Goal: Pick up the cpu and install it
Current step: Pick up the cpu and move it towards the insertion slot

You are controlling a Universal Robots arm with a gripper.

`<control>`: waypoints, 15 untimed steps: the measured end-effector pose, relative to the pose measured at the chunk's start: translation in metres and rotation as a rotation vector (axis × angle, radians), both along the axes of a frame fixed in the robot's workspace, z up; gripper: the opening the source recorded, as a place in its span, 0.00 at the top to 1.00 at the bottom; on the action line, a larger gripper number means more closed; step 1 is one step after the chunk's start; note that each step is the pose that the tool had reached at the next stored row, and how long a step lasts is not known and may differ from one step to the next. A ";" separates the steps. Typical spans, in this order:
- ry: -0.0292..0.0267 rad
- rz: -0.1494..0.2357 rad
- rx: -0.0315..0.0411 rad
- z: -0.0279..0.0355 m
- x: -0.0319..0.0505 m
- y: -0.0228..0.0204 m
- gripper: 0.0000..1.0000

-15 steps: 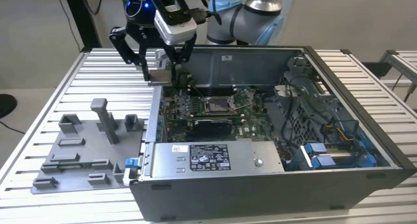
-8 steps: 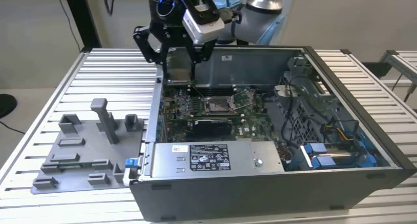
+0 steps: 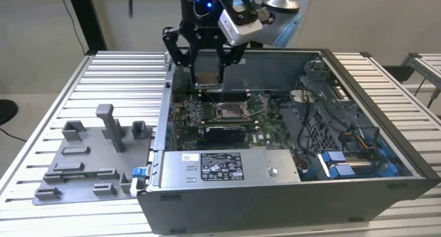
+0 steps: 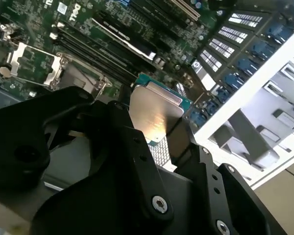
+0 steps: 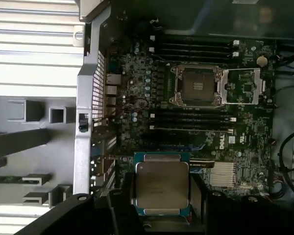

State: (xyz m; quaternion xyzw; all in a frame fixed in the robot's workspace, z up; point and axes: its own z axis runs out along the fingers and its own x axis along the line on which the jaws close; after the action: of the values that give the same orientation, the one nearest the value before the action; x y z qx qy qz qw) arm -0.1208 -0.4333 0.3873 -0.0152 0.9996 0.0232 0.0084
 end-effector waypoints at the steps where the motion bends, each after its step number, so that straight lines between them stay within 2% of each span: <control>1: 0.0000 0.000 0.0001 0.0000 0.0048 0.0003 1.00; 7: -0.0001 0.000 0.0001 -0.0001 0.0311 0.0022 1.00; 15: -0.0001 0.000 0.0000 0.0000 0.0332 0.0030 1.00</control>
State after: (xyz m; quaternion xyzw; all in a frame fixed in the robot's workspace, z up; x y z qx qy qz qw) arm -0.0877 -0.4303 0.3873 -0.0151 0.9996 0.0232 0.0084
